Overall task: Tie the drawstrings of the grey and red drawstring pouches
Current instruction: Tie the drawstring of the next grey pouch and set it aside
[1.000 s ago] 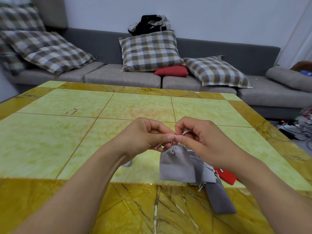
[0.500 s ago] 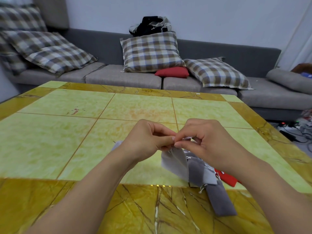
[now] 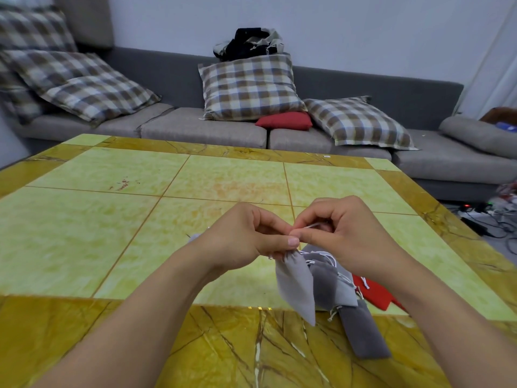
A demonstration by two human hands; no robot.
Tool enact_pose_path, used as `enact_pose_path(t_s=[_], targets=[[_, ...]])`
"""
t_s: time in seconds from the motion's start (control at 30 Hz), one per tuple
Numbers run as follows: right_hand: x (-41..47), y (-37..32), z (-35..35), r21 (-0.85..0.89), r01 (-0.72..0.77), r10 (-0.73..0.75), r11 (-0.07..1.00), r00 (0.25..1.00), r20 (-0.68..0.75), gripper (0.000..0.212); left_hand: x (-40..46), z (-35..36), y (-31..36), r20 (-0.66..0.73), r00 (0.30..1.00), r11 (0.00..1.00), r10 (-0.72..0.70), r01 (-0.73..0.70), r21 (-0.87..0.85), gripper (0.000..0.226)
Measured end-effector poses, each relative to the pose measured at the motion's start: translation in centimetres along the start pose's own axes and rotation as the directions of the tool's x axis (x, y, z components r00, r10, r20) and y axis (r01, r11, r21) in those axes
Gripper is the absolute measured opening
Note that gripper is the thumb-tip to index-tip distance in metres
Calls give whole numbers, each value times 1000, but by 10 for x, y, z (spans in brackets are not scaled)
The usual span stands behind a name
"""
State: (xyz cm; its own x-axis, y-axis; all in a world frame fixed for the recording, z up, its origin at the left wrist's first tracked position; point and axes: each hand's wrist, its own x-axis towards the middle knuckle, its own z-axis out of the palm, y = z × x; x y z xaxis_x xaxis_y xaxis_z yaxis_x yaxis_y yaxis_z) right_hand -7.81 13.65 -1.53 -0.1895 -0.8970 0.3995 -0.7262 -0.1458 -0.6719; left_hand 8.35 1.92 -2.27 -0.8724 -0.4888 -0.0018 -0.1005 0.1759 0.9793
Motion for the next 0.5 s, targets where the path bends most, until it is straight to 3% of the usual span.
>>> enact_pose_path(t_s=[0.1, 0.33, 0.5], targets=[[0, 3, -9, 54, -64, 59, 997, 995, 85, 8, 2, 1, -2, -1, 1000, 1000, 8, -8, 0, 11], [0, 2, -6, -28, 18, -20, 999, 998, -58, 6, 3, 8, -1, 19, 1000, 999, 2, -1, -50, 14], [-1, 4, -3, 18, -3, 5, 1000, 996, -94, 8, 4, 9, 1, 7, 1000, 989, 7, -6, -151, 49]])
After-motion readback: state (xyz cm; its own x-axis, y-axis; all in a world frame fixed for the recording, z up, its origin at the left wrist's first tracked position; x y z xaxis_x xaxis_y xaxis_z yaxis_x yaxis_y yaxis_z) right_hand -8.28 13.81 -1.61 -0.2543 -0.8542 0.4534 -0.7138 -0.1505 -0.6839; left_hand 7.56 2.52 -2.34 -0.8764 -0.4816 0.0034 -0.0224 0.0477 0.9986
